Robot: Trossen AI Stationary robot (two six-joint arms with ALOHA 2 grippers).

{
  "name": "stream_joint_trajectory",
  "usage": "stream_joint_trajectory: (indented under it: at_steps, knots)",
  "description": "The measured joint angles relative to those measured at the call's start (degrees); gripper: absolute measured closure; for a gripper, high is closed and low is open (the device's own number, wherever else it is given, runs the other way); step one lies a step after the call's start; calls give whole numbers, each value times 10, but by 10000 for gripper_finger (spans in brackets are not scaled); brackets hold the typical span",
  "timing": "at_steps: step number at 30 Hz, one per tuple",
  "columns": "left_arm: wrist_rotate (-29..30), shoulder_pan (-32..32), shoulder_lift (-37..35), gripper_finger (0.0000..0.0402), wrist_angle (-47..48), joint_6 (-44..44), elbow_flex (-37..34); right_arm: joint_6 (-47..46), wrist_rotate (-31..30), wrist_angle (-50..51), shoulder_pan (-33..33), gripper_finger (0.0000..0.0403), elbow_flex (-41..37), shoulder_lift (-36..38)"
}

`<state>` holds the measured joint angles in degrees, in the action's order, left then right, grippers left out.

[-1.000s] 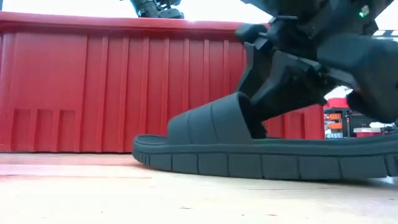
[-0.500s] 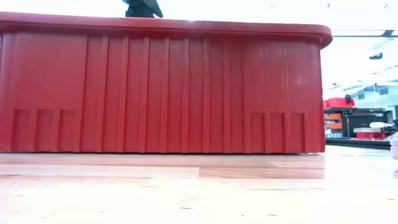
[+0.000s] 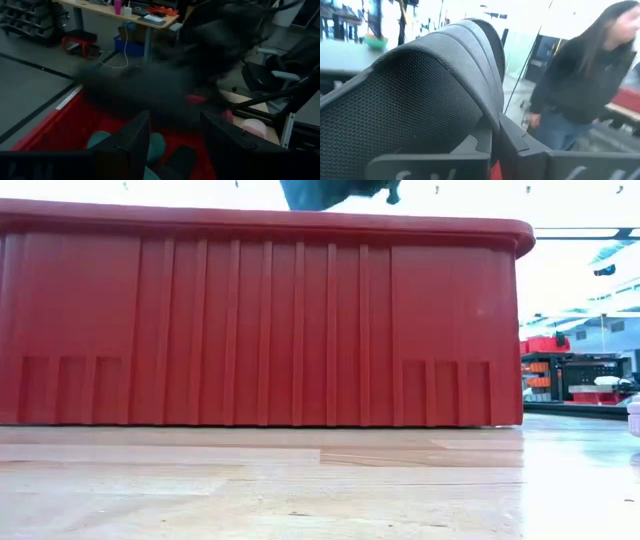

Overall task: Pick and place slides into bin
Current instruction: Put the black slide into the red bin

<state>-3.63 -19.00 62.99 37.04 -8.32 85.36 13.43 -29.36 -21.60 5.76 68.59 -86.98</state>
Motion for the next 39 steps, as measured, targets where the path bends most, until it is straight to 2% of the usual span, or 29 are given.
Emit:
stream_joint_trajectory:
  at_steps: [4,9,11,16,19,25,30,39]
  knots:
    - [-3,0,-1,222,0,1,0,-20,44,4,66,394,63,-109]
    - [-3,0,-1,225,1,2,0,29,79,26,84,394,214,-249]
    - [-3,0,-1,223,2,6,0,67,79,68,81,394,288,-299]
    - [-2,0,-1,221,15,15,0,75,43,268,80,394,454,-410]
    - [0,-1,-1,224,24,17,0,106,36,300,81,394,510,-458]
    - [1,-1,-1,227,69,17,-2,109,45,309,80,388,541,-519]
    - [-7,0,-2,229,94,16,0,117,97,320,87,364,538,-542]
    - [-4,0,-1,225,102,7,0,69,121,341,98,280,539,-539]
